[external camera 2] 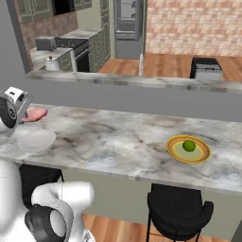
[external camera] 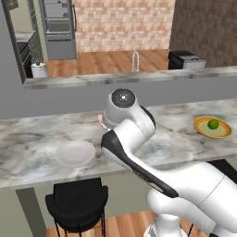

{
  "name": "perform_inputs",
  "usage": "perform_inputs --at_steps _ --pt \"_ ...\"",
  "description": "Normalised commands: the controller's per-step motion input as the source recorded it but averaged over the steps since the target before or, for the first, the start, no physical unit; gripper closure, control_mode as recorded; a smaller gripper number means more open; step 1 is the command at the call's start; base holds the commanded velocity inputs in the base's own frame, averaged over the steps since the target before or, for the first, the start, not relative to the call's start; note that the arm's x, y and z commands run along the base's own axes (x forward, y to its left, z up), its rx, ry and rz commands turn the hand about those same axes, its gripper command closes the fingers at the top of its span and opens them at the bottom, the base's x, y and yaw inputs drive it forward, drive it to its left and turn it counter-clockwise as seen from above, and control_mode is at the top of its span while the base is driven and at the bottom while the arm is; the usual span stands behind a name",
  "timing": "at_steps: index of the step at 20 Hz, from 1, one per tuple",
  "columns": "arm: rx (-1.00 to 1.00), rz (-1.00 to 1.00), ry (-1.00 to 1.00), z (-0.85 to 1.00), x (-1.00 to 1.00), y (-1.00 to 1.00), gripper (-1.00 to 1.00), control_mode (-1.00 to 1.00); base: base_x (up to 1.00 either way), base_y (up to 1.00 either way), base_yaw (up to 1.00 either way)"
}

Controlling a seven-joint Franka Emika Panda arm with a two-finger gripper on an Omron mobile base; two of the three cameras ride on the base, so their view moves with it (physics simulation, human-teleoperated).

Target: Transport the steak and lime to the fridge. Place the steak on the rack containing meat and place the lime on the rack containing the vegetable, ensuring meats and vegetables are on different racks.

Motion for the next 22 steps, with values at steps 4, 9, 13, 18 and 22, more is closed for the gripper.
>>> perform_inputs --at_steps 4,9,13,18,22 --pt "0.05 0.14 0.0 0.58 -0.39 -0.78 1.0 -1.0 0.0 0.0 0.0" --pt "0.03 0.15 0.0 0.59 -0.24 -0.67 1.0 -1.0 0.0 0.0 0.0" --pt "0.06 0.13 0.0 0.67 -0.27 -0.49 1.0 -1.0 0.0 0.0 0.0" --pt "0.0 0.1 0.0 0.54 -0.28 -0.24 1.0 -1.0 0.0 0.0 0.0" --pt "0.0 -0.05 0.0 0.33 -0.43 -0.01 1.0 -1.0 0.0 0.0 0.0"
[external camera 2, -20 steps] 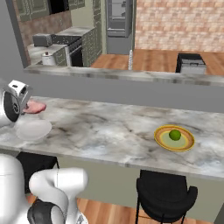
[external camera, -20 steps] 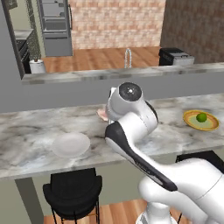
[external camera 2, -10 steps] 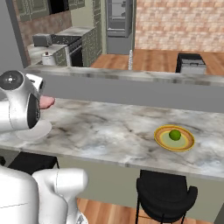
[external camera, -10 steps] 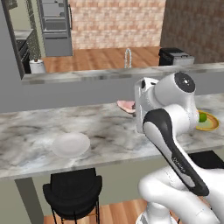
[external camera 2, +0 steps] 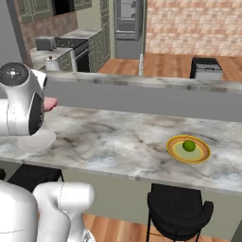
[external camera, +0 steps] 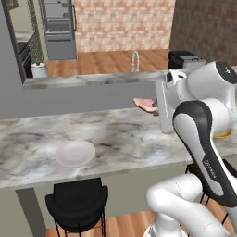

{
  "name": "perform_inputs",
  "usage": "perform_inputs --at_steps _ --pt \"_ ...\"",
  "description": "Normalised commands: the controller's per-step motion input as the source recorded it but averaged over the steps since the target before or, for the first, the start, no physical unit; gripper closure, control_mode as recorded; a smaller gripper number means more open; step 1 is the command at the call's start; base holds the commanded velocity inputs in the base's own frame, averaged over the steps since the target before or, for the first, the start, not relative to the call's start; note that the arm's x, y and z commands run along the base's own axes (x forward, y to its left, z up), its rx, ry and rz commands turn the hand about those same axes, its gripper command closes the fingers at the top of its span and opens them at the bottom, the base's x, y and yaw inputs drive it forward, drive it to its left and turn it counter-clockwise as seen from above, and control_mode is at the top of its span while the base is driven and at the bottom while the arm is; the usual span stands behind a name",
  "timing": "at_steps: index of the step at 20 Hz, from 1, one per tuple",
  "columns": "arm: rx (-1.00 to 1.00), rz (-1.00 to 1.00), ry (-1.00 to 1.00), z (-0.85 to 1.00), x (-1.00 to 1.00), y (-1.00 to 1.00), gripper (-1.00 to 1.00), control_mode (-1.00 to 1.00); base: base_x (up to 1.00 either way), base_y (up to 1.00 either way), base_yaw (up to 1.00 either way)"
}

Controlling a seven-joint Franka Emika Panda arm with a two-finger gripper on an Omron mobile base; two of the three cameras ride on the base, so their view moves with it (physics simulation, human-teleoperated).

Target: Transport the steak and lime to the fridge. Place the steak on the rack containing meat and place the lime on the rack containing the vegetable, ensuring meats and vegetables are on different racks.

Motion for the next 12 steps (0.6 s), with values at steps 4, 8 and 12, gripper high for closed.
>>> perform_inputs --at_steps 4,8,12 --pt "0.0 -0.15 0.0 0.14 -0.63 0.0 1.0 -1.0 0.0 0.0 0.0" --pt "0.0 -0.19 -0.07 0.09 -0.69 -0.01 1.0 -1.0 0.0 0.0 0.0" --pt "0.0 -0.06 -0.11 0.17 -0.57 -0.13 1.0 -1.0 0.0 0.0 0.0"
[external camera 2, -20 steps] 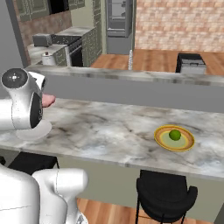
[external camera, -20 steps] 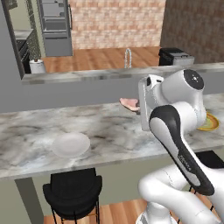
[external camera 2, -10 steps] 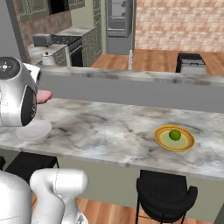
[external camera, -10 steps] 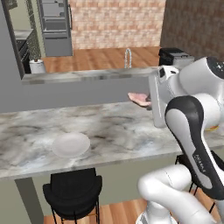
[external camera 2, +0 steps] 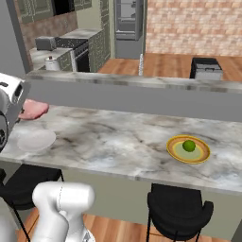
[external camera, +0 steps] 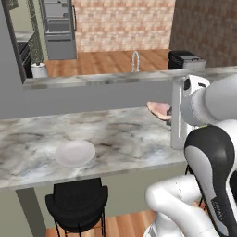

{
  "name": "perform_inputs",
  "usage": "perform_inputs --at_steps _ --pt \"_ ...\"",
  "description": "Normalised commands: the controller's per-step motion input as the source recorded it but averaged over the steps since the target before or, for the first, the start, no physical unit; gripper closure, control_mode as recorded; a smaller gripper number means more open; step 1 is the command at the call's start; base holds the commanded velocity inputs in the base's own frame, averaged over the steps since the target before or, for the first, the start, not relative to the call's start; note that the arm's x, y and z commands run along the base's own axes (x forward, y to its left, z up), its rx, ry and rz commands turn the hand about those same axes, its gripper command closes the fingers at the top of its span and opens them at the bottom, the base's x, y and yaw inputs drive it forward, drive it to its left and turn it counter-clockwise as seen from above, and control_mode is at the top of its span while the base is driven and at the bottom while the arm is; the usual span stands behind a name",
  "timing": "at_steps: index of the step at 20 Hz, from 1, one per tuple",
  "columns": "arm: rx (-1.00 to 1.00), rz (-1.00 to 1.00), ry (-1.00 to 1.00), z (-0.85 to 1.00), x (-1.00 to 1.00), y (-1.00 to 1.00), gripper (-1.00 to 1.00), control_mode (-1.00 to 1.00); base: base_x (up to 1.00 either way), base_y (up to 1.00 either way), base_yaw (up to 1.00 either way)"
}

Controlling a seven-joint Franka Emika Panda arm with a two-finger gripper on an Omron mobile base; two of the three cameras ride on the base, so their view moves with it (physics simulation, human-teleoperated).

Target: Transport the steak and lime to the fridge. Place the steak on the rack containing meat and place the lime on the rack containing the vegetable, ensuring meats and vegetables are on different racks.

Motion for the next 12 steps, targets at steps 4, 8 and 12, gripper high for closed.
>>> perform_inputs --at_steps 4,8,12 --pt "0.0 0.0 -0.13 0.23 -0.53 -0.13 1.0 -1.0 0.0 0.0 0.0" --pt "0.0 0.0 -0.16 0.24 -0.61 -0.2 1.0 1.0 -0.25 -0.11 0.0" --pt "0.0 0.0 0.0 0.0 0.0 0.0 1.0 1.0 -1.0 -0.63 0.0"
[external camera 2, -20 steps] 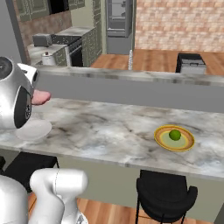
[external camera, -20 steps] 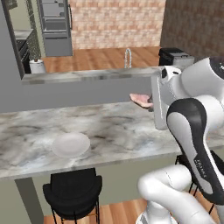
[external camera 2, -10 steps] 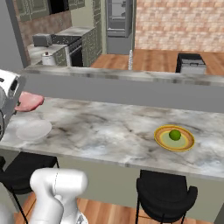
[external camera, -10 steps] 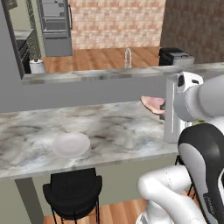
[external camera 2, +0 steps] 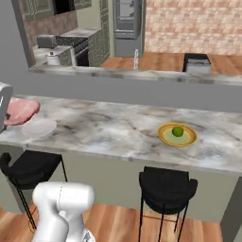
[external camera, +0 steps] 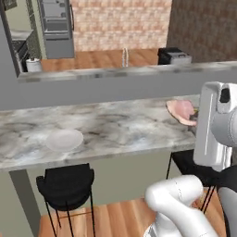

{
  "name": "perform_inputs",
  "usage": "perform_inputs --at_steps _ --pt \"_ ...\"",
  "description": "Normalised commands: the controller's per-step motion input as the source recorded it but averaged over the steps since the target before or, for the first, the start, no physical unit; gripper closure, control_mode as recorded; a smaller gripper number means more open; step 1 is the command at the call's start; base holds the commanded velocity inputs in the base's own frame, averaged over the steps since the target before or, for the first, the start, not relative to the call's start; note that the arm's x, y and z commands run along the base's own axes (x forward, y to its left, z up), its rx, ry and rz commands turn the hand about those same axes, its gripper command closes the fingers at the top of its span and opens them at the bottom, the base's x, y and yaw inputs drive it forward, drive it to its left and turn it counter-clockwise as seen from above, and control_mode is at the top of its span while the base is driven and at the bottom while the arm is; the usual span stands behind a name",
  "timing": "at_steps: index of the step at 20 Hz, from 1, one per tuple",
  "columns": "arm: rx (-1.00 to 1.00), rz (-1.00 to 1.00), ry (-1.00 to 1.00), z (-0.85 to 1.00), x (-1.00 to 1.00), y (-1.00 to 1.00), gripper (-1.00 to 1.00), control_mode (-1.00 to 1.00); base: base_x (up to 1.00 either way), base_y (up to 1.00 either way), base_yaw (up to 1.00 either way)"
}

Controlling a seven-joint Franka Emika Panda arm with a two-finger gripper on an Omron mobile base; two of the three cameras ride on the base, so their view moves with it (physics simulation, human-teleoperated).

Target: Transport the steak and lime to the fridge. Place the steak on the rack containing meat and place the lime on the rack containing the vegetable, ensuring meats and vegetables are on different racks.

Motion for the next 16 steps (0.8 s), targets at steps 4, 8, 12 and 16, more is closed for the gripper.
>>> perform_inputs --at_steps 4,8,12,16 --pt "0.0 0.0 0.0 0.0 0.0 0.0 1.0 1.0 -1.0 -0.84 0.02" --pt "0.0 0.0 0.0 0.0 0.0 0.0 1.0 1.0 -1.0 -0.94 -0.02" --pt "0.0 0.0 0.0 0.0 0.0 0.0 1.0 1.0 -0.42 -1.0 -0.47" --pt "0.0 0.0 0.0 0.0 0.0 0.0 1.0 1.0 0.0 -0.83 -0.78"
